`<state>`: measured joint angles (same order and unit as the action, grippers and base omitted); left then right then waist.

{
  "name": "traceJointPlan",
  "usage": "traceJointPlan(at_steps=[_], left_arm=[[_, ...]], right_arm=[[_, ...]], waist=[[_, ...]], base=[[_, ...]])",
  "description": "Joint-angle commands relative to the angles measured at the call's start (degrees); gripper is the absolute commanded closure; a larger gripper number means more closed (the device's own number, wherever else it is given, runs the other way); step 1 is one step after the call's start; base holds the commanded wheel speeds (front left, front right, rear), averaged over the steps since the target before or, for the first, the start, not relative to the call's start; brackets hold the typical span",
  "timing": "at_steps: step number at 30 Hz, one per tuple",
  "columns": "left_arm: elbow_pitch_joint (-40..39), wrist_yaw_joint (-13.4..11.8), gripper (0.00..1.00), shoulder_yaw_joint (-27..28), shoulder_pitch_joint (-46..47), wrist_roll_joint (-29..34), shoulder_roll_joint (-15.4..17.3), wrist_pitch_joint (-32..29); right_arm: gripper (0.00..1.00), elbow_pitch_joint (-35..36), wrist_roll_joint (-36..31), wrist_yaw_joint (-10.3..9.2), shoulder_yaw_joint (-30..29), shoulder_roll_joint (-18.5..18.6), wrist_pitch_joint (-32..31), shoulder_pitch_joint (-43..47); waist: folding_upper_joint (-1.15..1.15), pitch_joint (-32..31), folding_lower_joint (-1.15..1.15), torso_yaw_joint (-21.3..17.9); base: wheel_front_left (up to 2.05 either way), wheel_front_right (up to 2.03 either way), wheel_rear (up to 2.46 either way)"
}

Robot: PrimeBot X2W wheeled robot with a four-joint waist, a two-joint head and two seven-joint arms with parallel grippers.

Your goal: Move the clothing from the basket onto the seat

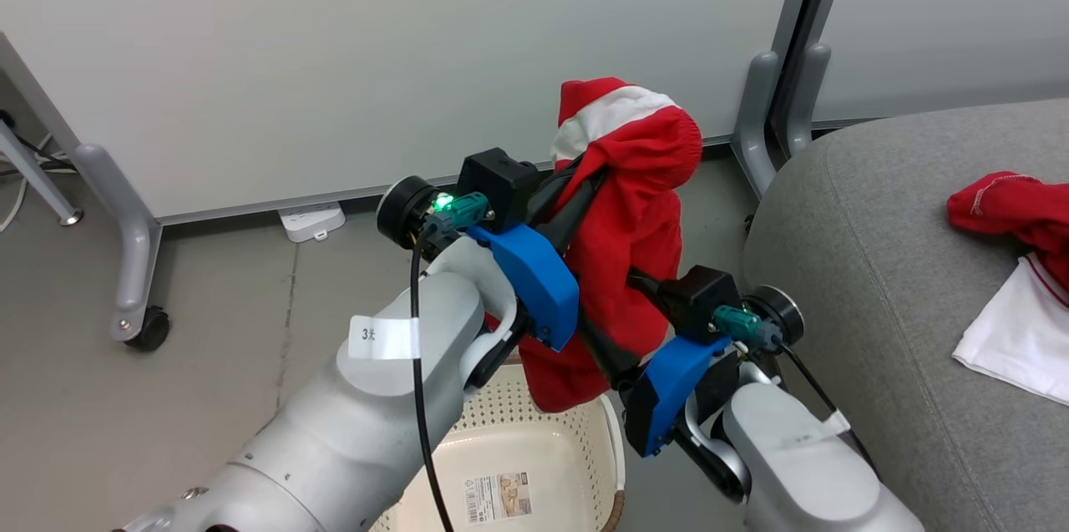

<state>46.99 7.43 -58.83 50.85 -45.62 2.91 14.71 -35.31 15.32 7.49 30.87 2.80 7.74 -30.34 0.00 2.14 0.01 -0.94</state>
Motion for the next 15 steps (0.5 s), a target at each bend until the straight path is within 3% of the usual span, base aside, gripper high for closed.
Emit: traceJointPlan(at_steps=[1, 3, 15], left_arm=[[-0.35, 0.09, 1.0, -0.45, 0.88, -0.4, -0.02, 0.07], [-0.72, 0.07, 1.0, -1.12, 1.17, -0.84, -0.01, 0.07], [0.12, -0.4, 1.0, -3.57, 1.31, -2.8, -0.02, 0.3]], right_arm=[[0.43, -1.05, 0.19, 0.01, 0.09, 0.16, 0.53, -1.1], [1.0, -3.52, 0.95, 0.01, 0.87, 0.11, 1.48, -2.49], [1.0, -10.21, 4.8, 0.01, 4.54, 0.13, 5.03, -5.36]], waist=[[0.0, 0.09, -0.01, 0.16], [0.0, 0.2, -0.01, 0.38], [0.0, -0.09, -0.01, 0.02]], base=[[0.0, 0.0, 0.0], [0.0, 0.0, 0.0], [0.0, 0.0, 0.0]])
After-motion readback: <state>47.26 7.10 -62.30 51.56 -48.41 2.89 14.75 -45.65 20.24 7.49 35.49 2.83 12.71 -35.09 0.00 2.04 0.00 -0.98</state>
